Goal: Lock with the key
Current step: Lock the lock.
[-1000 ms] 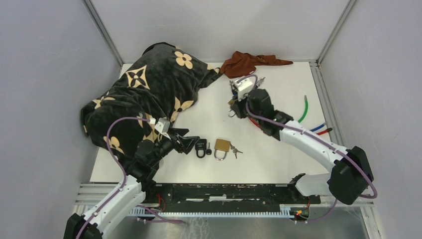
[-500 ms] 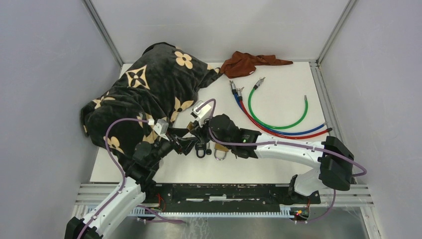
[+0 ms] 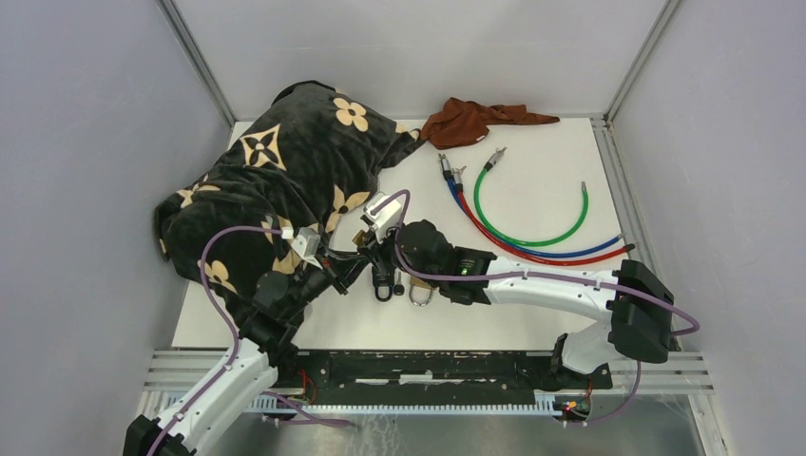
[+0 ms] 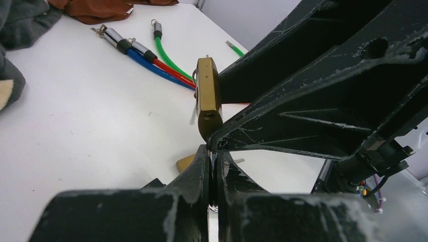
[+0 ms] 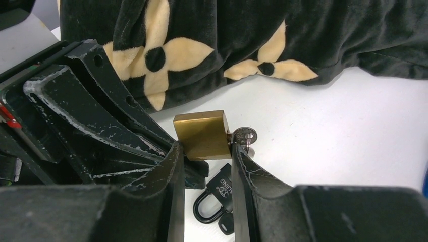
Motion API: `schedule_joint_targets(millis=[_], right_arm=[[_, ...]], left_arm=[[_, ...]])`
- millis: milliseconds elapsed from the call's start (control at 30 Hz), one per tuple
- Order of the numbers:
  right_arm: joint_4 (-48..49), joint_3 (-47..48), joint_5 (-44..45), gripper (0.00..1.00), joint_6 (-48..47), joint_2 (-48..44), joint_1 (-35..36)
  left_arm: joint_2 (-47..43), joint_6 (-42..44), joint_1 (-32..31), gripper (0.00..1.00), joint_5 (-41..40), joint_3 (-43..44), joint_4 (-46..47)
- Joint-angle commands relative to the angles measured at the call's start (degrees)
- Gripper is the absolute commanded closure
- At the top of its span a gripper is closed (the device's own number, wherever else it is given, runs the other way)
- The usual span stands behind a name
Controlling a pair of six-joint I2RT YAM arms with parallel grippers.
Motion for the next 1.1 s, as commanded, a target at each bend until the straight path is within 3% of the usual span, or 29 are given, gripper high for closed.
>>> schedule_joint_targets(millis=[0,67,100,233,333,467,633,800,1067], right_arm=[[1.0,2.5,-4.7,0.83,-3.6,-2.1,0.0],[-2.8,3.1,-7.8,0.44,-7.1,-3.5,-0.3],[-4.7,2.9,-8.8,0.35,-8.9,-4.7,-0.6],[-11.4,-0.9,-16.2,0.09,-18.2,-14.0,-2.5],[-12.0,-6.5,-24.0,0.02,-24.3,-21.9,-4.6],[-11.7,-13.3,-38.5,0.02,-34.0,-29.9,-5.9],[-13.6,-14.6,-42.5,0.02,-37.5,-30.1,-6.5],[-10.6,-15.4,-47.6,0.08,-35.4,-27.6,-6.7],[-5.3,-15.7,-47.8,0.20,-32.0,-25.1,-6.7]], left_arm=[[-0.7,0.5,0.2,0.98,-0.1,0.0,1.8],[-0.8,0.9,0.2,0.98,0.0,0.1,1.5],[-0.8,1.0,0.2,0.98,0.2,0.1,1.5],[-0.9,1.0,0.2,0.98,2.0,0.0,1.6],[-0.4,0.7,0.2,0.98,5.3,0.0,2.6],[0.7,0.8,-1.3,0.98,14.4,1.6,3.8],[3.6,8.4,-3.9,0.98,33.3,8.9,-2.8],[6.4,14.9,-4.5,0.98,38.1,15.1,-11.0],[7.7,16.6,-5.4,0.98,39.5,16.5,-12.9]])
